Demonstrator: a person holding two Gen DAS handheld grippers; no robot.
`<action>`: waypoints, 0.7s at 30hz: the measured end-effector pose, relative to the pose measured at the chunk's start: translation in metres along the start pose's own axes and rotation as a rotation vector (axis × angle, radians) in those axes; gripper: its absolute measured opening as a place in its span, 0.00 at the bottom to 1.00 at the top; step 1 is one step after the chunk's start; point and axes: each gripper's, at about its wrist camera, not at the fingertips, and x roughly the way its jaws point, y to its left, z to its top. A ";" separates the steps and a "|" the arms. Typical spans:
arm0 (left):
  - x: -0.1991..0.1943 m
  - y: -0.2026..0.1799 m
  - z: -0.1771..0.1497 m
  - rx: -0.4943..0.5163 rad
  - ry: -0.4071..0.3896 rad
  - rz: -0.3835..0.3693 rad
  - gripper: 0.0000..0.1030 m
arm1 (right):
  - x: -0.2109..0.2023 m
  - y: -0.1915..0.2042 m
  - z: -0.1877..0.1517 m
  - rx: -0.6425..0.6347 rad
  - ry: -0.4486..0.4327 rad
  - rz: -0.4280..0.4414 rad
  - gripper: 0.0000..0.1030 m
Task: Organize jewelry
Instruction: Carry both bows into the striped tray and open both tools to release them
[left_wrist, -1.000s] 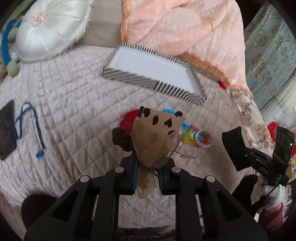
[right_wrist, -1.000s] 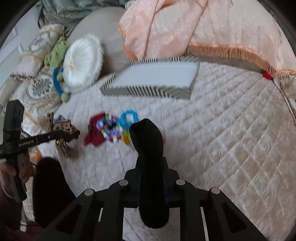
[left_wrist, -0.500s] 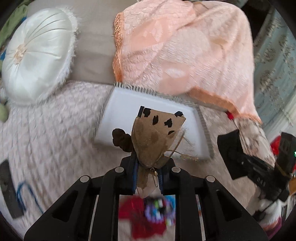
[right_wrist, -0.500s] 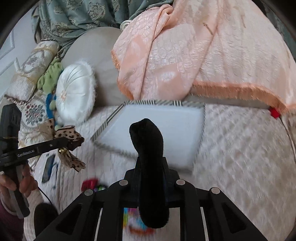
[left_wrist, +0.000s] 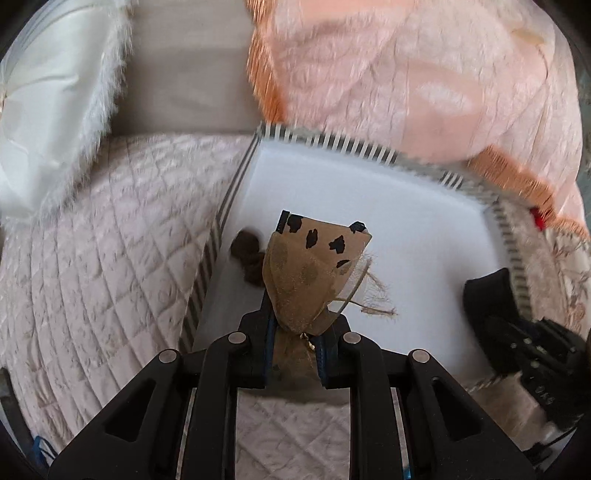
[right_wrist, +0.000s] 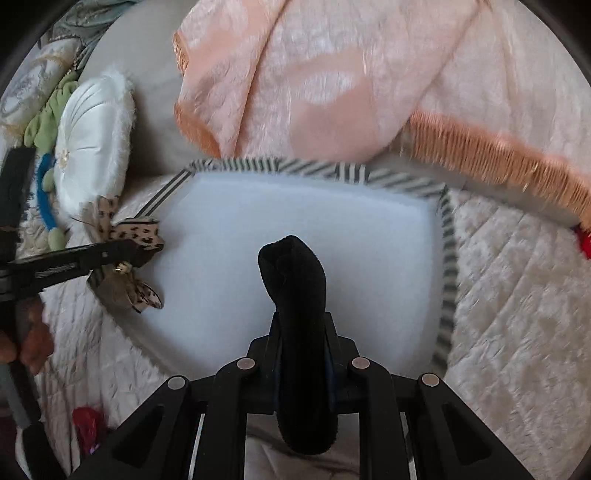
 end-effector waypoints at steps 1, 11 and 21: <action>0.001 0.001 -0.005 0.004 0.016 0.003 0.16 | 0.000 -0.002 -0.004 0.007 0.023 0.014 0.16; -0.034 -0.005 -0.068 0.043 0.074 -0.012 0.16 | -0.028 -0.005 -0.051 -0.063 0.153 0.092 0.16; -0.084 -0.007 -0.094 -0.005 -0.051 0.018 0.67 | -0.092 -0.006 -0.058 0.028 -0.063 0.026 0.47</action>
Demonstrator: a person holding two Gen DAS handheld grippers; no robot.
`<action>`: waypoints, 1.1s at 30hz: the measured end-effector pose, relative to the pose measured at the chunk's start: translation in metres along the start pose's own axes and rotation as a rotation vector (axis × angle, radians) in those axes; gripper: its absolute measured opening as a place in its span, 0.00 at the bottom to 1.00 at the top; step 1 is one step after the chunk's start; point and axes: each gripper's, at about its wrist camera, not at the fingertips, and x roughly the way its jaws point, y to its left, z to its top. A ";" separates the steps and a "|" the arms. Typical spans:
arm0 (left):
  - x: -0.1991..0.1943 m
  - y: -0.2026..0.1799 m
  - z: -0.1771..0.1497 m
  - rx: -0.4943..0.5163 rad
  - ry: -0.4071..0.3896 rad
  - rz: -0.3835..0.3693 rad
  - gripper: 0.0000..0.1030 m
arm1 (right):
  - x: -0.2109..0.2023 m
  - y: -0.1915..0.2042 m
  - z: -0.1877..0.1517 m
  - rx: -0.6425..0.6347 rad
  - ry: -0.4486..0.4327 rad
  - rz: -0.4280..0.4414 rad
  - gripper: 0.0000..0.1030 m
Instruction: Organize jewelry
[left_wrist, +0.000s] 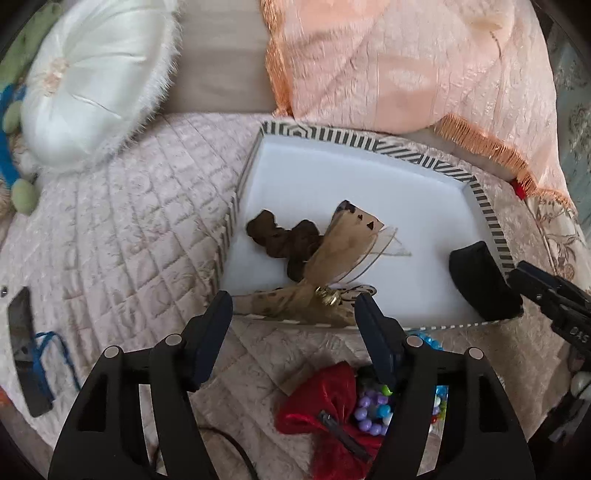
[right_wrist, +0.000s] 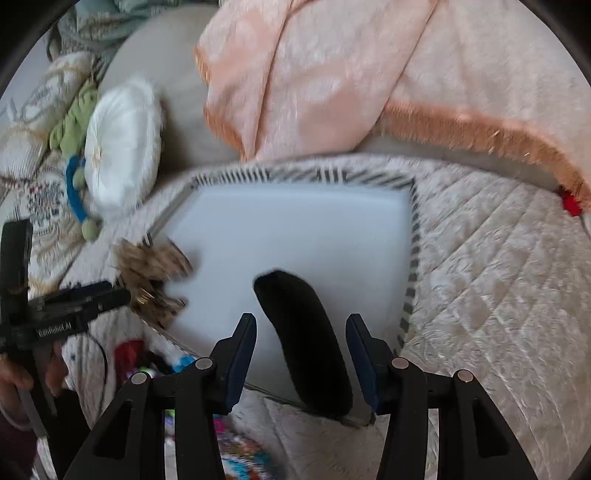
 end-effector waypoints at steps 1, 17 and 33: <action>-0.006 -0.001 -0.003 -0.002 -0.011 0.001 0.67 | -0.006 0.009 -0.002 -0.004 -0.010 0.000 0.47; -0.085 -0.014 -0.061 -0.029 -0.149 0.053 0.67 | -0.082 0.083 -0.046 -0.036 -0.144 -0.060 0.47; -0.127 -0.032 -0.090 0.007 -0.252 0.066 0.67 | -0.114 0.103 -0.064 -0.038 -0.185 -0.064 0.53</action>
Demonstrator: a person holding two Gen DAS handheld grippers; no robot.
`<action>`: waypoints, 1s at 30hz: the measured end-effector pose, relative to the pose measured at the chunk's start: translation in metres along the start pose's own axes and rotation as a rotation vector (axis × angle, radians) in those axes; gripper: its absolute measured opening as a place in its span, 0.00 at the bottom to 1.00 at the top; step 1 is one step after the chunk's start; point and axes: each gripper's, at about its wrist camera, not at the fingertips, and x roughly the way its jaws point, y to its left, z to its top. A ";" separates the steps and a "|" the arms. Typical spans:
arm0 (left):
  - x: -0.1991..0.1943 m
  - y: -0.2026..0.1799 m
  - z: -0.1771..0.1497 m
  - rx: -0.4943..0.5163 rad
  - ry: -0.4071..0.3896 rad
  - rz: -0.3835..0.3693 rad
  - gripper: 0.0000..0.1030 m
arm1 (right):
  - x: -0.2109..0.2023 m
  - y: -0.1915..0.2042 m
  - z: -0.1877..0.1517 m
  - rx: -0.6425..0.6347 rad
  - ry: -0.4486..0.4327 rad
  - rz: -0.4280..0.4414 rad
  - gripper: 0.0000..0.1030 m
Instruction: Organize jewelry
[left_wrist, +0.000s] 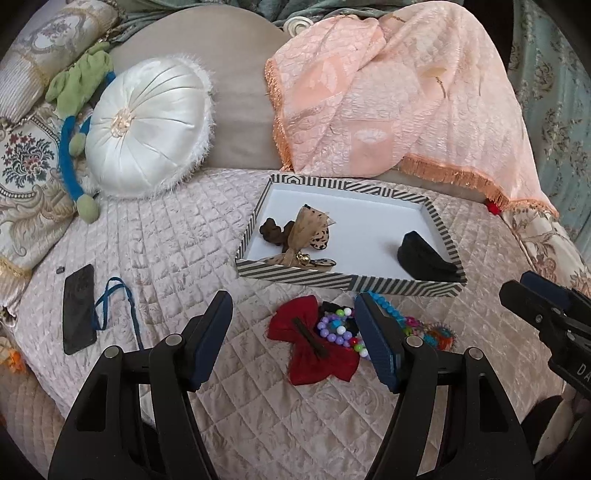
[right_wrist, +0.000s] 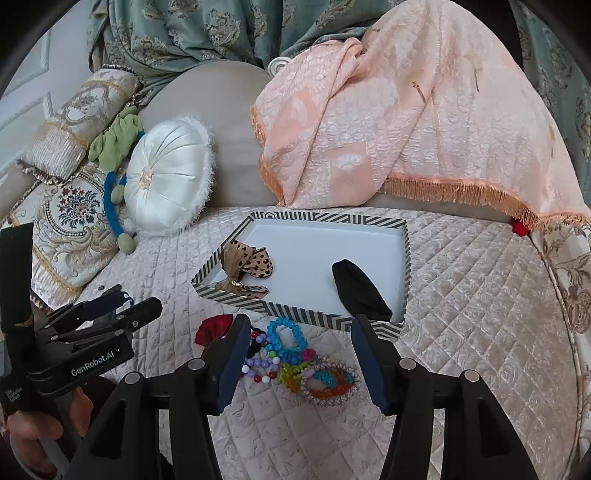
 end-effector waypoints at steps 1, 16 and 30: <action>-0.002 0.000 -0.001 0.001 -0.002 0.002 0.67 | -0.001 0.001 -0.001 0.000 -0.002 0.002 0.53; -0.008 0.006 -0.008 -0.035 -0.008 0.074 0.67 | -0.007 0.007 -0.004 -0.019 0.002 0.009 0.56; -0.008 0.008 -0.009 -0.035 -0.020 0.091 0.67 | -0.004 0.006 -0.006 -0.022 0.015 0.004 0.58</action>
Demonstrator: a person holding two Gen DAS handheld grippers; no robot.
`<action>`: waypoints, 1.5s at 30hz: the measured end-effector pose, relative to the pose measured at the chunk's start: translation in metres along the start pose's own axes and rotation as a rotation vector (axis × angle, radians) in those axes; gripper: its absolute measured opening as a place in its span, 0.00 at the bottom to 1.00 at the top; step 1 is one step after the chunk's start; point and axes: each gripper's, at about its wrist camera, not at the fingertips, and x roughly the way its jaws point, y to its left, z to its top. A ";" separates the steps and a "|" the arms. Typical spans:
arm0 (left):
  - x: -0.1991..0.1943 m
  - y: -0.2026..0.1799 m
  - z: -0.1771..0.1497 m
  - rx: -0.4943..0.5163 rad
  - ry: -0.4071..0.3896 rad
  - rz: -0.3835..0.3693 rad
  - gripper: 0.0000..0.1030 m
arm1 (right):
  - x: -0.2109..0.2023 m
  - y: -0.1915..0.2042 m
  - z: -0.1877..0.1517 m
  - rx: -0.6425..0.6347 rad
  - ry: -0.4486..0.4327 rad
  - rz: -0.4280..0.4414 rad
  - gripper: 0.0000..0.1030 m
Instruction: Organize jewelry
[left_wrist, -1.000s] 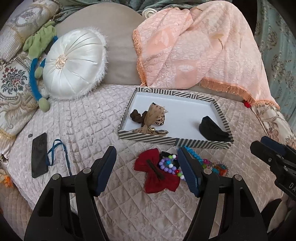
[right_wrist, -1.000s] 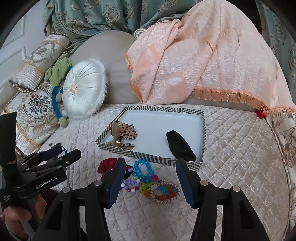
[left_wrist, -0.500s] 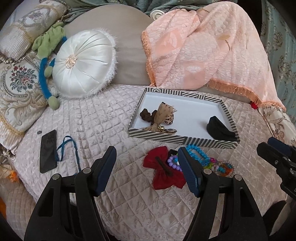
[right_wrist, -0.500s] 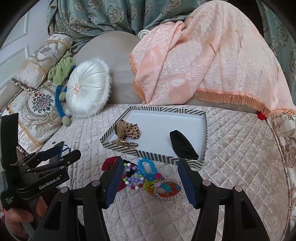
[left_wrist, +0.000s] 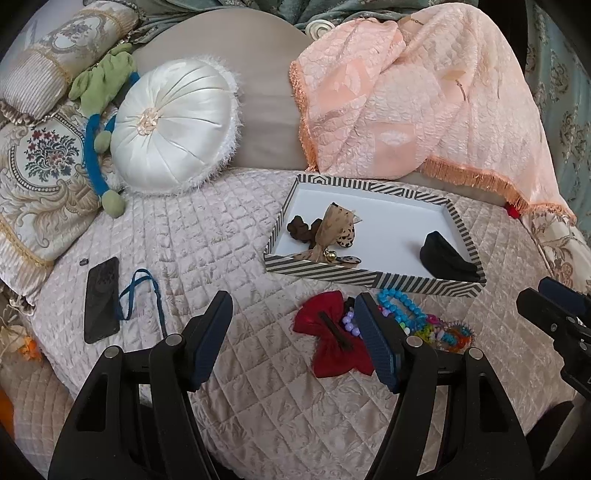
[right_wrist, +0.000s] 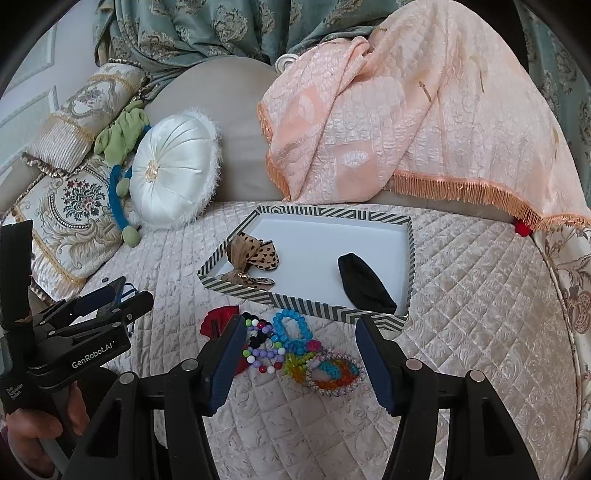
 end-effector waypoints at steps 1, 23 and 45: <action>0.000 0.000 0.000 0.000 0.000 -0.001 0.67 | 0.000 0.000 0.000 0.000 0.000 0.000 0.58; 0.003 -0.001 -0.003 0.000 0.019 -0.006 0.67 | 0.004 -0.006 -0.002 0.002 0.019 -0.009 0.58; 0.057 0.035 -0.019 -0.163 0.264 -0.228 0.67 | 0.047 -0.052 -0.037 0.079 0.145 -0.027 0.58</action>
